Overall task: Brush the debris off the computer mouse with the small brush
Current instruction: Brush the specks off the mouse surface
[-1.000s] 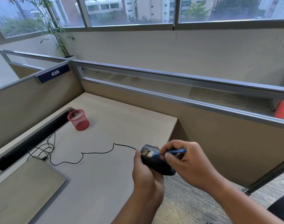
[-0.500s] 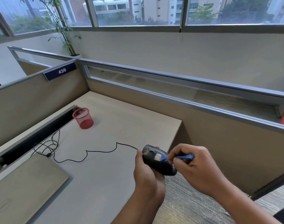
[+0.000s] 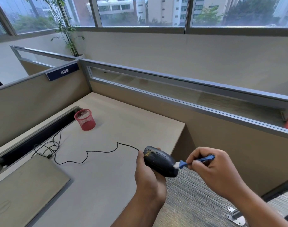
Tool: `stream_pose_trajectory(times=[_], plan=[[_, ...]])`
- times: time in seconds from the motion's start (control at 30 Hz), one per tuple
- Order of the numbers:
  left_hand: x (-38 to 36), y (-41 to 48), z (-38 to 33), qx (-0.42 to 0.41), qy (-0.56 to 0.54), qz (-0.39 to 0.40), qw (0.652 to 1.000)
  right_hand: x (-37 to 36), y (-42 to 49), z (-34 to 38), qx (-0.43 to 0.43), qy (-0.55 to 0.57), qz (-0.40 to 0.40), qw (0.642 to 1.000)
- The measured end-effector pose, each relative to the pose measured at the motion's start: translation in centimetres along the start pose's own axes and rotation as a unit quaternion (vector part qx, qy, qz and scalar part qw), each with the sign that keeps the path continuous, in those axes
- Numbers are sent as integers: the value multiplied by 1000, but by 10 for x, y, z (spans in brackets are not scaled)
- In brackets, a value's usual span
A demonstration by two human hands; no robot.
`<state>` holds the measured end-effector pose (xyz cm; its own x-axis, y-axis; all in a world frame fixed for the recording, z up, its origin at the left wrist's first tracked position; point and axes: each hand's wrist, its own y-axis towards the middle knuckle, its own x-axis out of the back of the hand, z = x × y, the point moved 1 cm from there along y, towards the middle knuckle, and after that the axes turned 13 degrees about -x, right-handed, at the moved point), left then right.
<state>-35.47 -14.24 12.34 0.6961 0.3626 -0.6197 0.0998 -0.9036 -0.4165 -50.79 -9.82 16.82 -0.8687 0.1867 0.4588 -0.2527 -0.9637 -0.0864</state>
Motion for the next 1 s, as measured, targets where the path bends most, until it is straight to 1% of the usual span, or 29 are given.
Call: stream_pose_trajectory(times=[0.1,0.17,0.27,0.47,0.57,0.67,0.73,0.87,0.93,1.0], plan=[[0,-2,4,6,9,5,1000,0,1,10,14,20,3,1000],[-2,-6,7,15,16,12,1000,-11,4,20,32,24,32,999],[-5,-9,5,26,4,14,1000,-25,7,26,24,-12,69,997],[-1,-3,-1,15,19,0,1000,-5,-1,21,37,-53,46,997],[-1,-6,1,11,26,0,1000,-10,3,29,40,-22,63,997],[-3,-8,0,18,13,7,1000,-25,5,33,46,-62,79,994],[-2,-7,-1,26,11,6,1000,-25,1,31,46,-83,70,993],[1,-5,-2,12,-5,-20,1000,-3,-4,21,50,-104,15,993],[2,-6,-2,9,-13,-23,1000,3,-2,22,44,-80,0,996],[2,-6,-1,9,-10,-15,1000,3,1,26,46,-38,7,998]])
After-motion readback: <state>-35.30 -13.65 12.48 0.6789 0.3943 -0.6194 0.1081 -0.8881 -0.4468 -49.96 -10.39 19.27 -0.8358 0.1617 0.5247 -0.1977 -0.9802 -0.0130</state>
